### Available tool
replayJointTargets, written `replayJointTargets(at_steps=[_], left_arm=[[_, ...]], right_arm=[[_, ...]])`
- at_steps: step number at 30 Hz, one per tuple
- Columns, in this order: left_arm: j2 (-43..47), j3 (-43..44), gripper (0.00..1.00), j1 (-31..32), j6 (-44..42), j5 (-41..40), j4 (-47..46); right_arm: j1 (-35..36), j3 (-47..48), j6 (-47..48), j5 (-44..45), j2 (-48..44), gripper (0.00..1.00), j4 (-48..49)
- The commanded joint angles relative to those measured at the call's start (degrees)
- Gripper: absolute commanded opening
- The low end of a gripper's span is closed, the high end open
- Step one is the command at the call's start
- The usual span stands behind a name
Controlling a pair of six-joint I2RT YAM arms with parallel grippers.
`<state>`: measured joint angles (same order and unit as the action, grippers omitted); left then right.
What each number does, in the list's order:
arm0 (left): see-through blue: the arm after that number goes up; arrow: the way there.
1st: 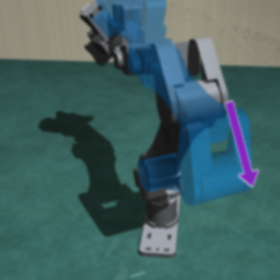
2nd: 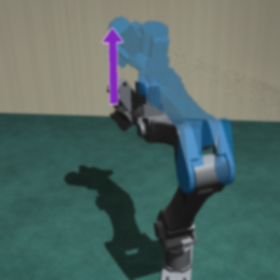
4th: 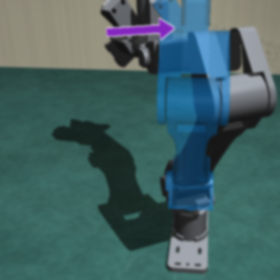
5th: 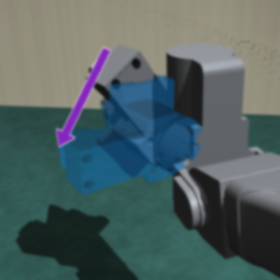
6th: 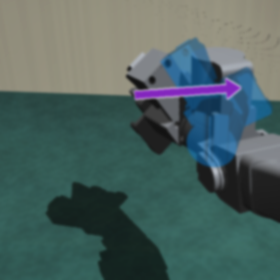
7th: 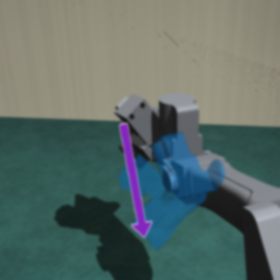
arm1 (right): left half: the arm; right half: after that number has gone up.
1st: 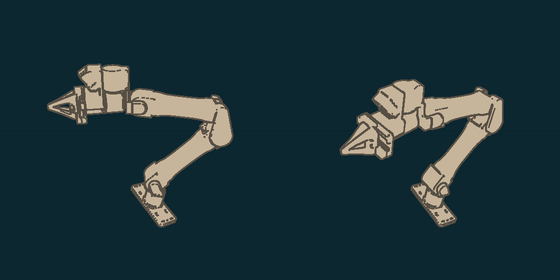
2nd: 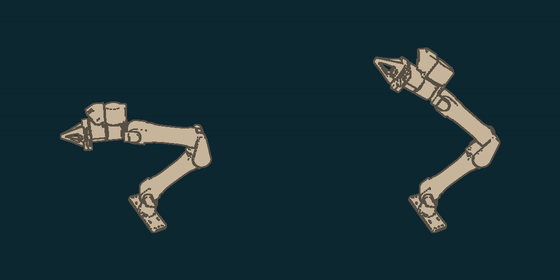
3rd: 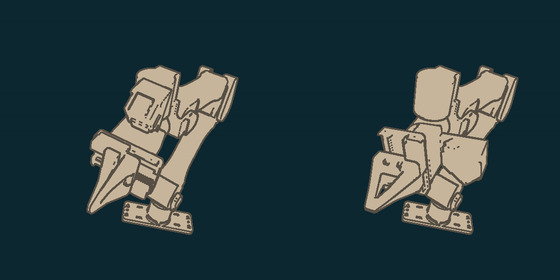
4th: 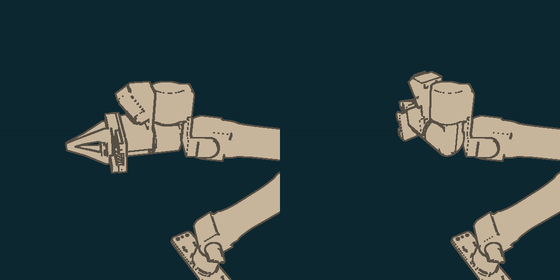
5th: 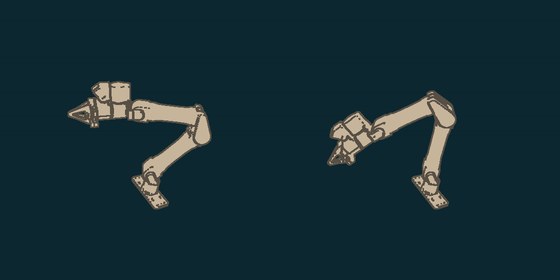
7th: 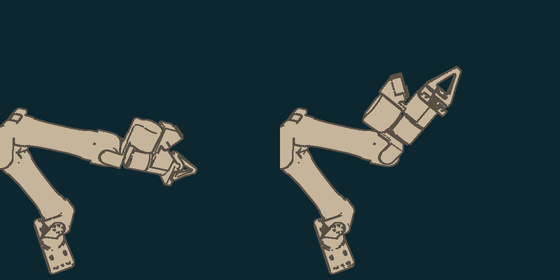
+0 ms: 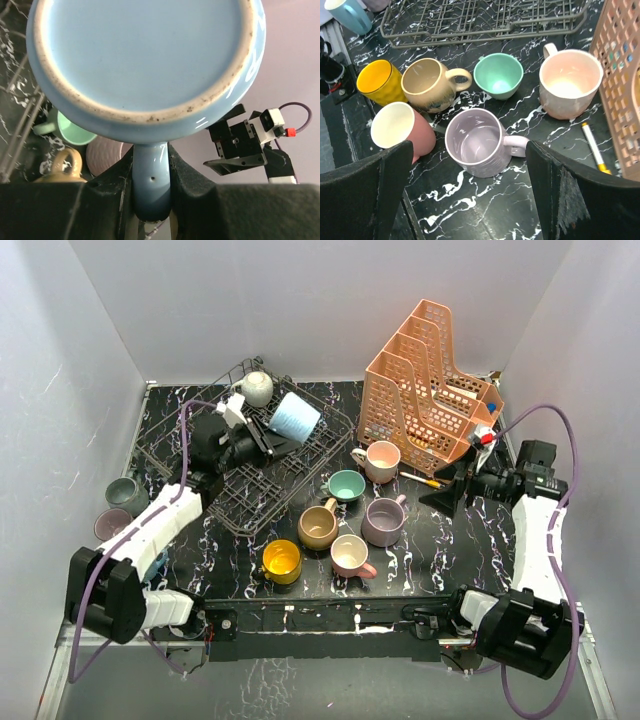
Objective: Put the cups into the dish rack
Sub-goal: Turn the cup upside down in the dish rack.
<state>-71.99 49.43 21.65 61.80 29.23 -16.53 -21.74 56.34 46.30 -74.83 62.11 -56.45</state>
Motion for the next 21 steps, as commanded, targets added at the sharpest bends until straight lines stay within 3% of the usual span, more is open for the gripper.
replayJointTargets(at_steps=[1,6,10,21], left_arm=[[-1.6,10.1,0.00,-3.2,-11.0,5.9,3.9],[-7.5,18.7,0.00,-4.7,-25.0,3.4,15.1],[-12.3,23.6,0.00,-5.3,-33.2,1.5,18.8],[-20.8,27.0,0.00,-5.7,-50.3,-4.0,13.3]], right_arm=[[0.2,-5.3,-10.9,1.9,-3.0,0.98,14.7],[-0.3,-10.2,-14.4,4.4,-4.4,0.98,21.6],[-0.6,-12.6,-15.4,5.1,-4.0,0.98,24.3],[-0.8,-13.0,-16.0,7.3,-4.1,0.98,25.6]])
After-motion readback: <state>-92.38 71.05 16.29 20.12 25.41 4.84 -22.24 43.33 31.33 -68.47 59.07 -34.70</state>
